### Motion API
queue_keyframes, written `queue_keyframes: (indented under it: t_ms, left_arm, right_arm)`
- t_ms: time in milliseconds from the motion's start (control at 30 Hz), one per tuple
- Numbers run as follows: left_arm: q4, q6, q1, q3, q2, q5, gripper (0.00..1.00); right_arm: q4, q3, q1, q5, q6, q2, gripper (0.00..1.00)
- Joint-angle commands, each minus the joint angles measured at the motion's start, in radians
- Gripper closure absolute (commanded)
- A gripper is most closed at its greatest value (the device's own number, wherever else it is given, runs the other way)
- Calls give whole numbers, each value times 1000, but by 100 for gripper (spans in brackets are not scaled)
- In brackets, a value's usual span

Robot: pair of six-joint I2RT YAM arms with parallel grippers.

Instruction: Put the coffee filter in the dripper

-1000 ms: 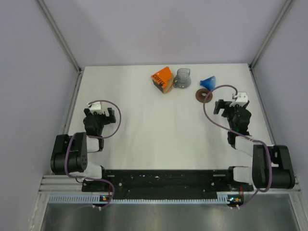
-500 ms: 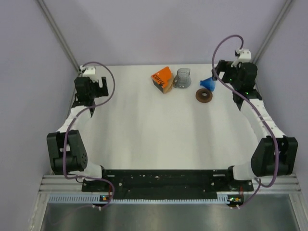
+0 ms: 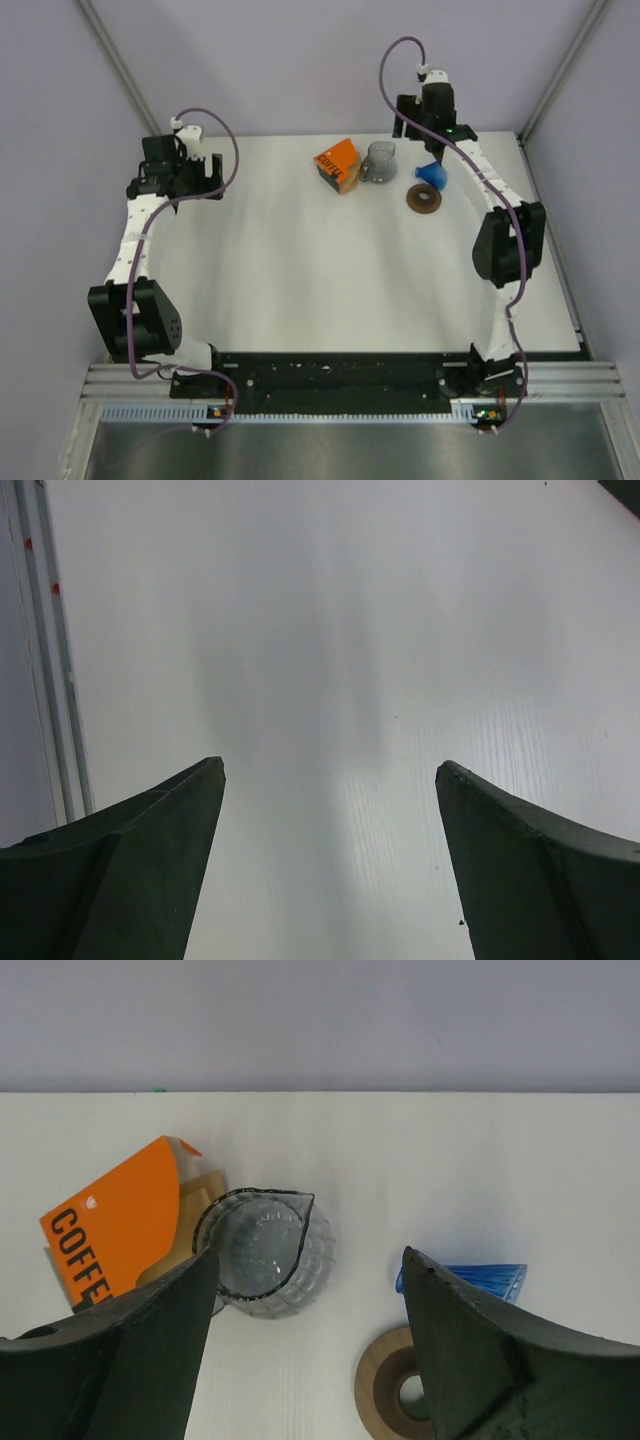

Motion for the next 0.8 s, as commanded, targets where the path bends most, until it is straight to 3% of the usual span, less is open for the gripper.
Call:
queue_keyframes:
  t_ms: [0,133,367,633,767]
  left_arm:
    - [-94,-16,3,27,-8,25,9]
    - [-87,-19,2,8,-18,35,10]
    - [-58,-20,2,-27,-58,48,10]
    - [-55,-22,2,-41,-75,71,10]
    - [-55,-8,3,-44,-90,46,10]
  right_arm:
    - [-92,226,41,128,19,172,29]
    - [-220,407,61,190,24,319,32]
    - [-229,477,67,170,47,434,40]
    - [-266,497,67,119,48,491,64]
    - [-280,448,67,116,25,459,84]
